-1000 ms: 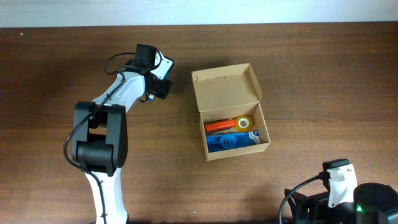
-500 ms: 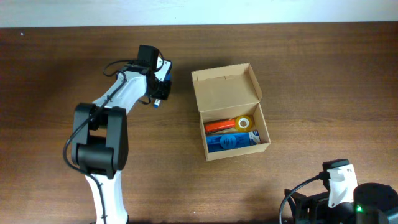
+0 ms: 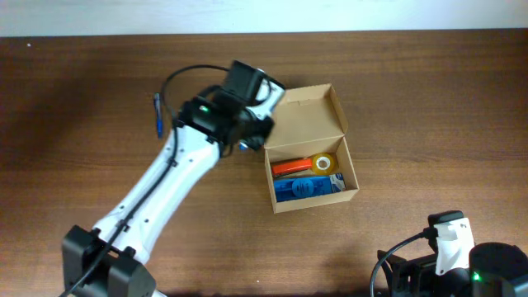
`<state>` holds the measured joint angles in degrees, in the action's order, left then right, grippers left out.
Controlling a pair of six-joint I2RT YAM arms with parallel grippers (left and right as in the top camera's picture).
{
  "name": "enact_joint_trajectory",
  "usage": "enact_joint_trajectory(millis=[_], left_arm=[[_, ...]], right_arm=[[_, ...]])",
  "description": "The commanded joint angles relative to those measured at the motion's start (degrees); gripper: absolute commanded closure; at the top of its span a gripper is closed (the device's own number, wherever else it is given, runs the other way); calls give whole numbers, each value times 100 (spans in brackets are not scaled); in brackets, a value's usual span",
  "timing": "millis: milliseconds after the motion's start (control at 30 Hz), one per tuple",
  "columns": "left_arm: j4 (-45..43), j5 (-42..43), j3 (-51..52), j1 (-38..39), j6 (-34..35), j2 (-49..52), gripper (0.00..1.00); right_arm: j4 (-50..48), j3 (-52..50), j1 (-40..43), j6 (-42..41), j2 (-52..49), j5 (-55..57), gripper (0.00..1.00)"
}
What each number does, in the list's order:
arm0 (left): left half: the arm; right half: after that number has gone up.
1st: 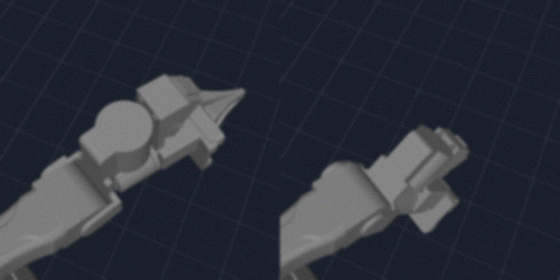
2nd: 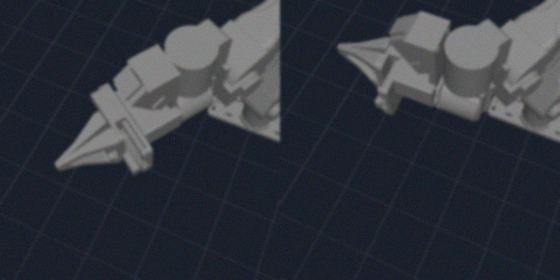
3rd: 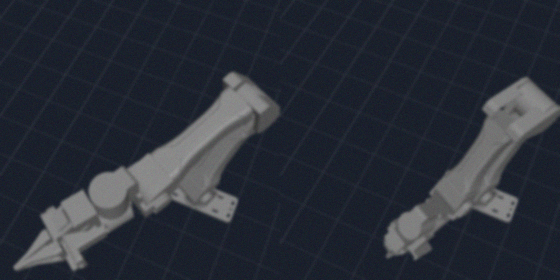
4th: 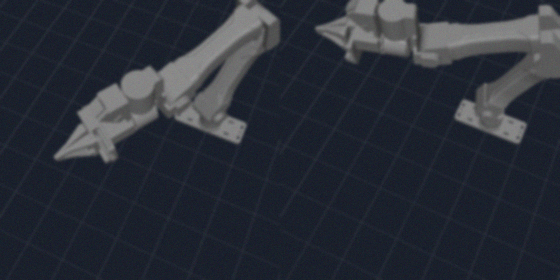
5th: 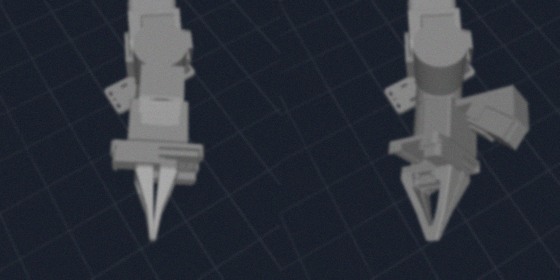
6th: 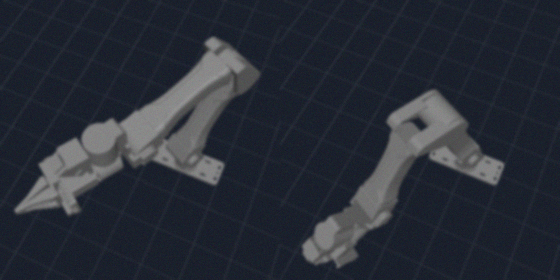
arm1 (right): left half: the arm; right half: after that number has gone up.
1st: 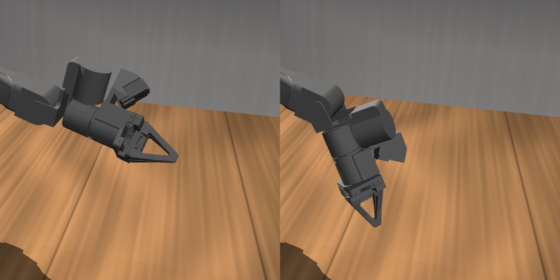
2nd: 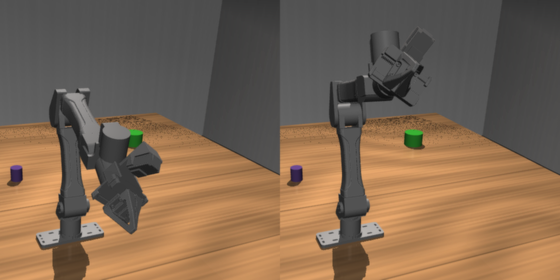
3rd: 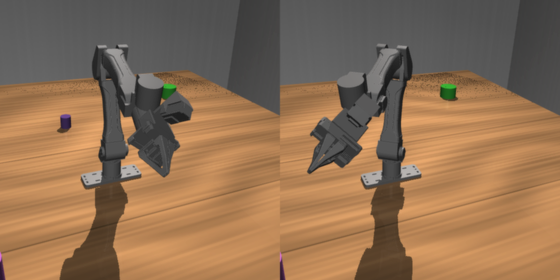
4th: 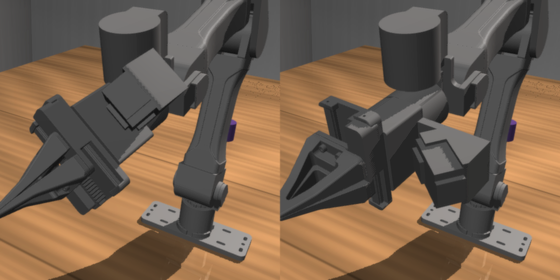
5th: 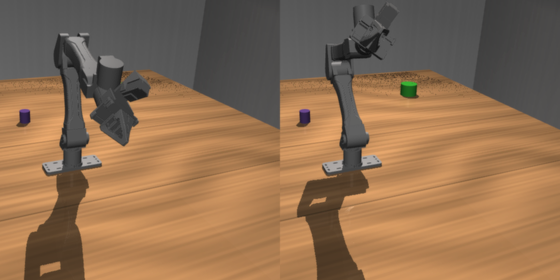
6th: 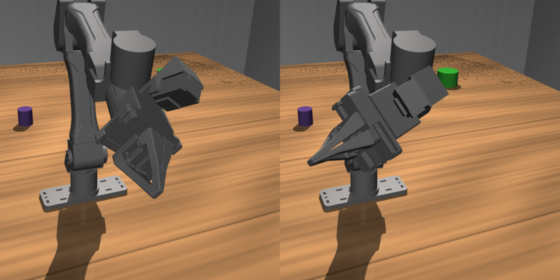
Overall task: Pack container
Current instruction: 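Grasp the blue marker and lower it into the box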
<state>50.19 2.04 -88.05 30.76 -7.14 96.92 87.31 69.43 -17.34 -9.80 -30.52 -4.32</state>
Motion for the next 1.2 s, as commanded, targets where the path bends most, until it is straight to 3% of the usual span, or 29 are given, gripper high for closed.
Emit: enact_joint_trajectory(millis=[0,200,433,967,1033,1167], left_arm=[[59,-28,4,409,-553,-181,98],[94,-28,4,1231,-1683,4,98],[109,146,4,1687,-1700,555,98],[256,466,7,1714,-1998,1237,97],[256,466,7,1714,-1998,1237,67],[256,463,7,1714,-1998,1235,49]], right_arm=[[-13,61,11,59,22,50,1],[-13,61,11,59,22,50,1],[-13,61,11,59,22,50,1],[-13,61,11,59,22,50,1],[-13,61,11,57,22,50,1],[-13,61,11,59,22,50,1]])
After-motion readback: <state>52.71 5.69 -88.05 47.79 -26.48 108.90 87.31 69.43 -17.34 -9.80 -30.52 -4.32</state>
